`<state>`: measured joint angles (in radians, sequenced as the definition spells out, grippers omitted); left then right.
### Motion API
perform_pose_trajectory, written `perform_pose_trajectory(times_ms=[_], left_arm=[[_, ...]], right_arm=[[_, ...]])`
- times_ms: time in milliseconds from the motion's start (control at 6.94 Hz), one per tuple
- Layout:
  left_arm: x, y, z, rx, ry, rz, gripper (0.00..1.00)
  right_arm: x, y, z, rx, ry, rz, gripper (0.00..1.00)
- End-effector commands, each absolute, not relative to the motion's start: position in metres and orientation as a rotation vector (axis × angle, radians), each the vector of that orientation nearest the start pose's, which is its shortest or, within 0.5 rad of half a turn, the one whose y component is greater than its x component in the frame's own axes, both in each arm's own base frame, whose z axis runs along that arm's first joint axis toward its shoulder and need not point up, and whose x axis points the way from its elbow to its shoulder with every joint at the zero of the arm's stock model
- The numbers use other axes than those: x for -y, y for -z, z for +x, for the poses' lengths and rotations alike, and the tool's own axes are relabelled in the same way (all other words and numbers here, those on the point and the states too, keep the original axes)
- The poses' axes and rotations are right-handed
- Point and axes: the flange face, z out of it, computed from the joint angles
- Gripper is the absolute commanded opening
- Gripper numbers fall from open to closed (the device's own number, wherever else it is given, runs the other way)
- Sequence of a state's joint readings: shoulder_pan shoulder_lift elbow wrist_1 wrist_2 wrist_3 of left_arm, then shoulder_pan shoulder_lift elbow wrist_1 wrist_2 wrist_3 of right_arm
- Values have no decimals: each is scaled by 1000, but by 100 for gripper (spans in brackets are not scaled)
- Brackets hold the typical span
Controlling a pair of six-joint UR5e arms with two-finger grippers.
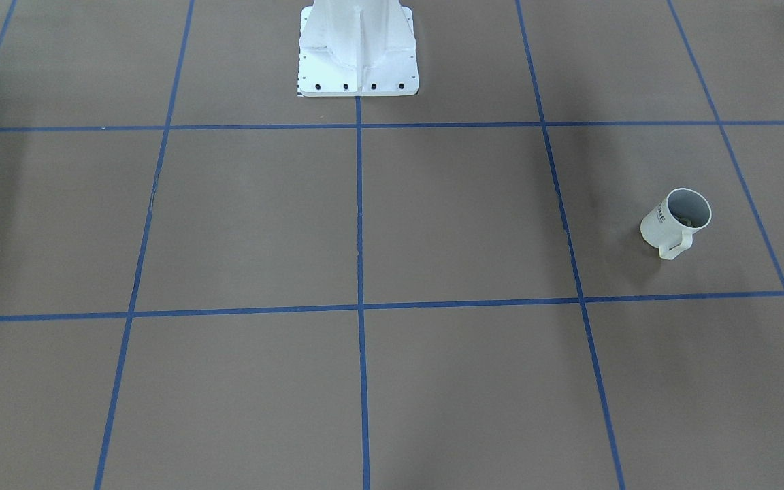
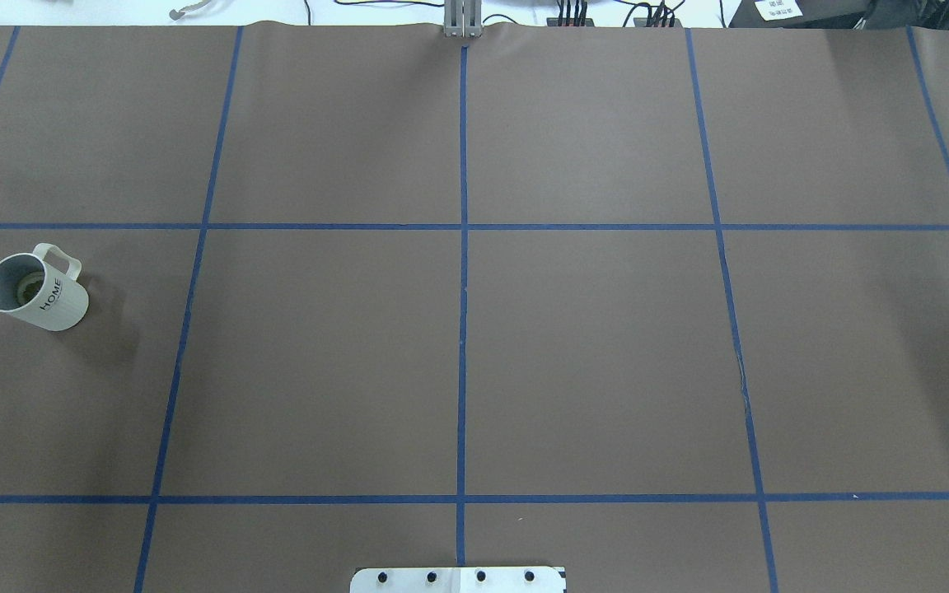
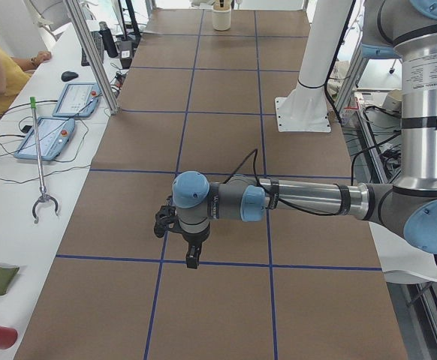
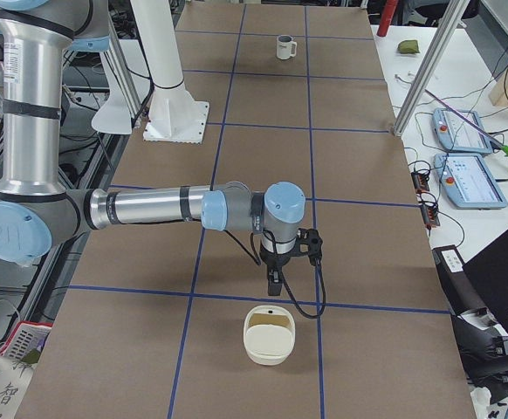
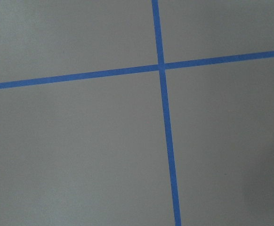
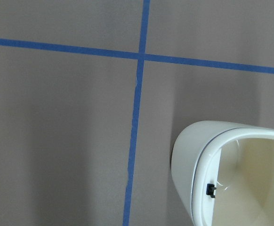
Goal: Left arm hands cup to right arm to dump lemon
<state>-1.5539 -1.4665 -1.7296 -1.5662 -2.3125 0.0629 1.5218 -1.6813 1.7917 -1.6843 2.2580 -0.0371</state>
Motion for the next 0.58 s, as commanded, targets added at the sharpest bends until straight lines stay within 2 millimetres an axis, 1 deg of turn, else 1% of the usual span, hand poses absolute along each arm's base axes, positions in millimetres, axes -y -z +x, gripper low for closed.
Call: perform_pose_trajectory(times_ms=[0,144,288,432], left_arm=[[452,-626,-58,-744,-103,86,100],[453,-625,-58,-740,-105,98,100],[453,-623,-58,-739,-107,102,100],[455,-615,-58,-738,-110,117,100]], right_arm=[[446,-611,48,689,89,9,100],[447,-602,48,689,94,27,100],[448,-599,48,689,97,33,100],[450,-594,48,689,106,62,100]])
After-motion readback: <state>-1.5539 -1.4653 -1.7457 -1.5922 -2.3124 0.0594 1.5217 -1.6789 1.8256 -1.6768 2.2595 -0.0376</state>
